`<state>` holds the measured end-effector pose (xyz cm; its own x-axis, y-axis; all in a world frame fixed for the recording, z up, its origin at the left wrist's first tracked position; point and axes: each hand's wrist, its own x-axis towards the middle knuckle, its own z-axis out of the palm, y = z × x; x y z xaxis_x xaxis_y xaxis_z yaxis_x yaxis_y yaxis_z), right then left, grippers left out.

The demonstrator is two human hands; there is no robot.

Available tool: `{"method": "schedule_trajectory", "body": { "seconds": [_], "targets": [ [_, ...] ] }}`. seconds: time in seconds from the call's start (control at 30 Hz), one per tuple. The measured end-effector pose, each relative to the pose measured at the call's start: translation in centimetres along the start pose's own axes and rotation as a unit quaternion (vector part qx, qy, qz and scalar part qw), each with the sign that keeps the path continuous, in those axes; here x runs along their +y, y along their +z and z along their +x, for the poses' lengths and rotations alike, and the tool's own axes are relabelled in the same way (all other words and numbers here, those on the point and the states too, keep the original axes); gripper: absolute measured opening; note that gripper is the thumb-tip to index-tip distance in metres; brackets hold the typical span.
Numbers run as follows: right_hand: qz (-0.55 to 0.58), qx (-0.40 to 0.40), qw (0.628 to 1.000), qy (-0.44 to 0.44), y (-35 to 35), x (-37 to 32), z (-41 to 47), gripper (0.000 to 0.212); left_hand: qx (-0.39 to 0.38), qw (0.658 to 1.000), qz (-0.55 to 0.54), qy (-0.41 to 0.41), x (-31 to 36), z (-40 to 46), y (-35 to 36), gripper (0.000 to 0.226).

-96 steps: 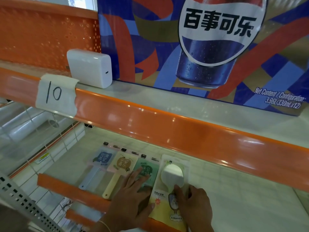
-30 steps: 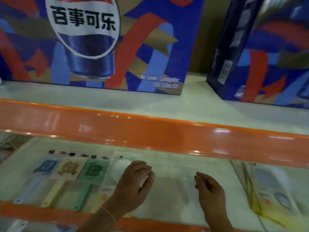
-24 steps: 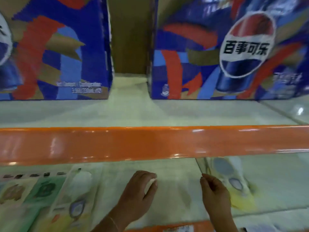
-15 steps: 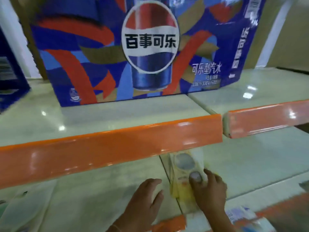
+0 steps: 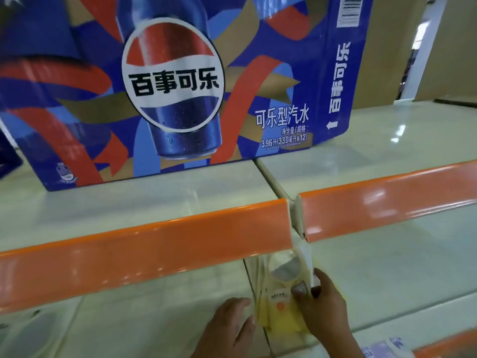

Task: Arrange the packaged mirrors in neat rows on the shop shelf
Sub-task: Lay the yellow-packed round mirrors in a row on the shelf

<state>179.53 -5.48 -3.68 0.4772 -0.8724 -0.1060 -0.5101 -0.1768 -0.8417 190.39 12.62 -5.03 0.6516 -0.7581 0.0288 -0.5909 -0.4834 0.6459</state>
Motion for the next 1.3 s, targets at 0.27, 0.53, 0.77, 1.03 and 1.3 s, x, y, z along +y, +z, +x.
{"method": "schedule_trajectory", "body": {
  "seconds": [0.27, 0.53, 0.77, 1.03, 1.3],
  "targets": [
    [0.197, -0.137, 0.971, 0.003, -0.5, -0.6, -1.5, 0.017, 0.014, 0.968, -0.205, -0.143, 0.8, 0.8, -0.4, 0.026],
    [0.183, -0.275, 0.944, -0.006, 2.5, -2.9, -6.3, 0.016, 0.083, 0.814, -0.469, -0.334, 0.4, 1.2, -4.2, 0.031],
    [0.167, -0.298, 0.939, 0.042, 6.6, -4.8, -7.8, 0.025, 0.075, 0.880, -0.318, -0.345, -3.7, -1.6, -7.1, 0.035],
    [0.097, -0.327, 0.940, 0.004, 13.8, -7.4, -11.2, 0.018, 0.042, 0.901, -0.296, -0.313, -8.7, -6.6, -13.2, 0.023],
    [0.042, -0.260, 0.964, -0.045, 20.1, -10.6, -14.8, 0.010, 0.182, 0.960, -0.075, -0.199, -16.7, -11.7, -17.5, 0.008]
  ]
}}
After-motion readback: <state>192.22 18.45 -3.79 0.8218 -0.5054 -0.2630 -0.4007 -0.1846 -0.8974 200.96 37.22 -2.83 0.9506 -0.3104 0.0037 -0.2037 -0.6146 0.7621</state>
